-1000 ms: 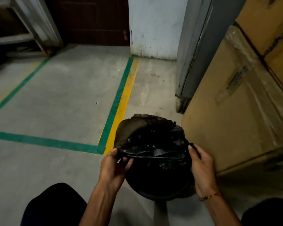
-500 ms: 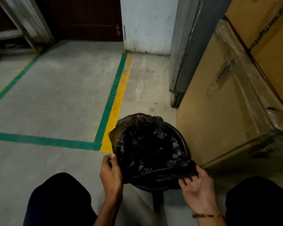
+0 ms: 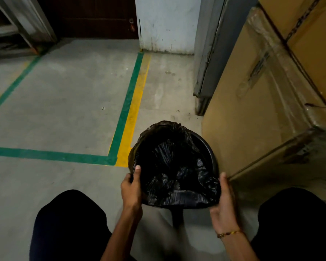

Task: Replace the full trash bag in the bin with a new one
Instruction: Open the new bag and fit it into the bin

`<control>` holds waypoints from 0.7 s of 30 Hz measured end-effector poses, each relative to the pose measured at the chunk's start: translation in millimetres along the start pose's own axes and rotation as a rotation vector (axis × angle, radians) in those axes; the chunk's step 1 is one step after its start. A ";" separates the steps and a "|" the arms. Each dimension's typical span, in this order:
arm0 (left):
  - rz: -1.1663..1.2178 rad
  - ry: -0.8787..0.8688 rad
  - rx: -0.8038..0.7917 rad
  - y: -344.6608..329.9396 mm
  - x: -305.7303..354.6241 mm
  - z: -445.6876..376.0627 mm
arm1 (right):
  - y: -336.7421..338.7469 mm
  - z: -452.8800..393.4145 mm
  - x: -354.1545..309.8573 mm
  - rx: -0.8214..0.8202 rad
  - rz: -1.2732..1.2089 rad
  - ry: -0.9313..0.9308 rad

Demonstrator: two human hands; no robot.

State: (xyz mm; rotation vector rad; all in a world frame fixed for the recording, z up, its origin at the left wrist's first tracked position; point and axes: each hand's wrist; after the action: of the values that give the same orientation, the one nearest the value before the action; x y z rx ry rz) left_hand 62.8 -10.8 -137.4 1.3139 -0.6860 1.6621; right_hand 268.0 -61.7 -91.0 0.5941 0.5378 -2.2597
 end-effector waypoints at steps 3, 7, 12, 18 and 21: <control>0.054 -0.029 0.066 3.7 1.0 -3.9 | -8.2 2.4 9.1 0.125 0.249 0.136; 0.093 -0.080 0.241 25.0 9.6 -15.3 | -20.3 -9.7 20.5 -0.012 0.432 0.269; 0.142 -0.023 0.338 51.1 4.9 -25.9 | -42.5 -29.5 20.4 -0.004 0.509 0.385; 0.137 -0.063 0.306 60.8 -2.4 -26.5 | -53.2 -49.7 5.1 0.034 0.358 0.258; 0.178 -0.031 0.267 63.4 -6.7 -33.7 | -58.2 -65.3 3.8 0.029 0.312 0.114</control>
State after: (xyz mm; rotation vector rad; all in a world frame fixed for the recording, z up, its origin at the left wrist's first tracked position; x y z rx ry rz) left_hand -8.6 -13.5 -147.3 1.5039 -0.6303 1.9327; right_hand 239.4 8.9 -134.1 0.7684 0.4349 -1.9503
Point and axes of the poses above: each hand's wrist, its own z-axis away from the middle knuckle, its own y-axis out of the back of the hand, x = y × z, and after that the axes turned 14 degrees about -y, right-handed
